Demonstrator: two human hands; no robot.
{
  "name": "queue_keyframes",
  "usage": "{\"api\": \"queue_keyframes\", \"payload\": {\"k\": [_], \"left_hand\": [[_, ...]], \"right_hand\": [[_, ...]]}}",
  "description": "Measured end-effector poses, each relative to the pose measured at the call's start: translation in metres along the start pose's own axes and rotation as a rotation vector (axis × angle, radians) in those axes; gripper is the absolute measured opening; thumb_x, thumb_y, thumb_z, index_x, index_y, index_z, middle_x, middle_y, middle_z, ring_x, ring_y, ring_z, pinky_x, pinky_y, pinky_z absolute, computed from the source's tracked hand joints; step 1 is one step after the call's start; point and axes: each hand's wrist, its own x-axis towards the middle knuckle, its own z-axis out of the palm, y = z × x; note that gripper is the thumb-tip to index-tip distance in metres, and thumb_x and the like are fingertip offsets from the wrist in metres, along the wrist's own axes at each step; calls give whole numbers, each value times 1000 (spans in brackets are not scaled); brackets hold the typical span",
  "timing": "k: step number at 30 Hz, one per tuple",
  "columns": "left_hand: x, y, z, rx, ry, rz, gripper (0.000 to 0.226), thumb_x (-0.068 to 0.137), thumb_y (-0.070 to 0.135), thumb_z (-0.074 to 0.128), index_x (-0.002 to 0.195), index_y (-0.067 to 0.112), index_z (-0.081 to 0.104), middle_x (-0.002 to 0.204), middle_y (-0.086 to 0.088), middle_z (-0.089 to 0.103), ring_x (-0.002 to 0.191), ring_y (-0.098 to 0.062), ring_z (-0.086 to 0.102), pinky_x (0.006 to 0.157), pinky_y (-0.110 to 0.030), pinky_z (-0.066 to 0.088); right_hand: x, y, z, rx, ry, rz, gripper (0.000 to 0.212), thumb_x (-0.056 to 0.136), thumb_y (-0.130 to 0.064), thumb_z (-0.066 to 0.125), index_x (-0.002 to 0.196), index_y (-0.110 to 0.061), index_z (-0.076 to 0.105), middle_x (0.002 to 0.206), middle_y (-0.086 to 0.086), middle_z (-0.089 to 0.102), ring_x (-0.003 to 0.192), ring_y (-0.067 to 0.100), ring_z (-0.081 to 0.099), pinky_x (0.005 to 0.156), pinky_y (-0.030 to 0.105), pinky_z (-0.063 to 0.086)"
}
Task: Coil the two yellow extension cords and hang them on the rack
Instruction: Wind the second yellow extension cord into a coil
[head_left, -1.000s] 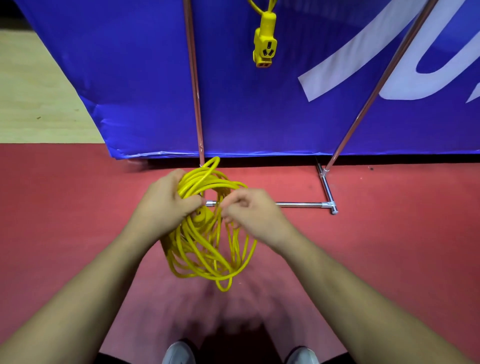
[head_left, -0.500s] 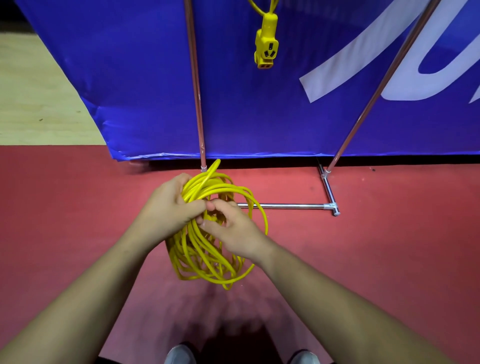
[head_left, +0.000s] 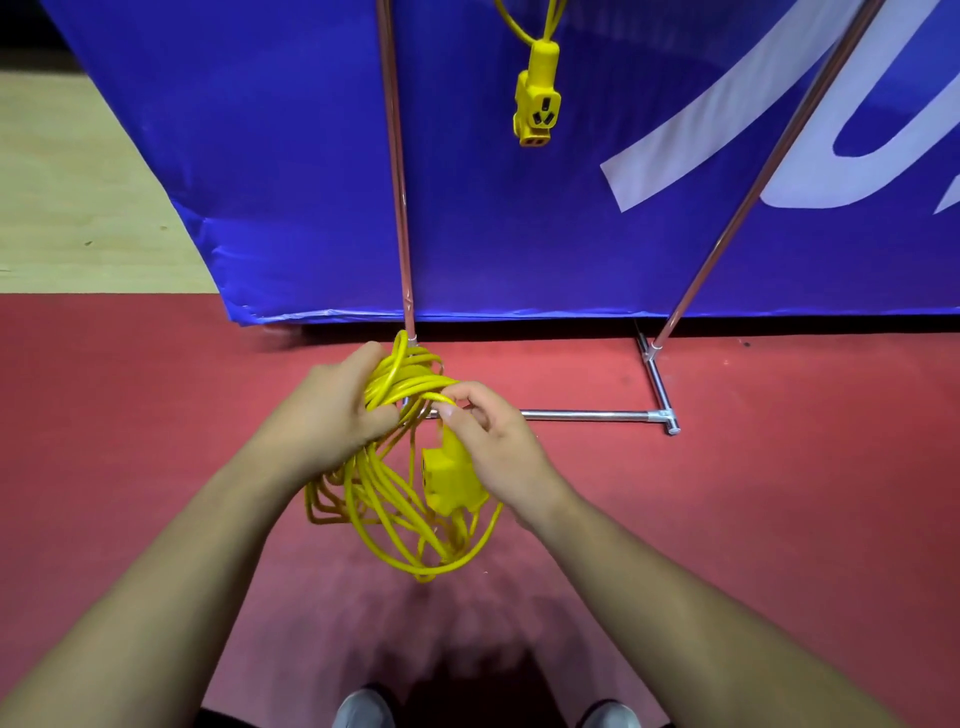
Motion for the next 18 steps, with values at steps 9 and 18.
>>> {"api": "queue_keyframes", "payload": {"k": [9, 18], "left_hand": [[3, -9, 13, 233, -206, -3, 53, 77, 27, 69, 123, 24, 41, 71, -5, 52, 71, -33, 53, 60, -36, 36], [-3, 20, 12, 72, -479, 248, 64, 79, 13, 68, 137, 30, 48, 64, 23, 56, 56, 7, 49, 52, -7, 32]], "right_hand": [[8, -39, -50, -720, -217, -12, 14, 70, -33, 61, 82, -25, 61, 56, -11, 56, 53, 5, 49, 57, 31, 47], [23, -26, -73, -1007, 63, -377, 16, 75, -22, 75, 88, -30, 77, 105, 0, 51, 100, 23, 47, 89, 33, 39]]}}
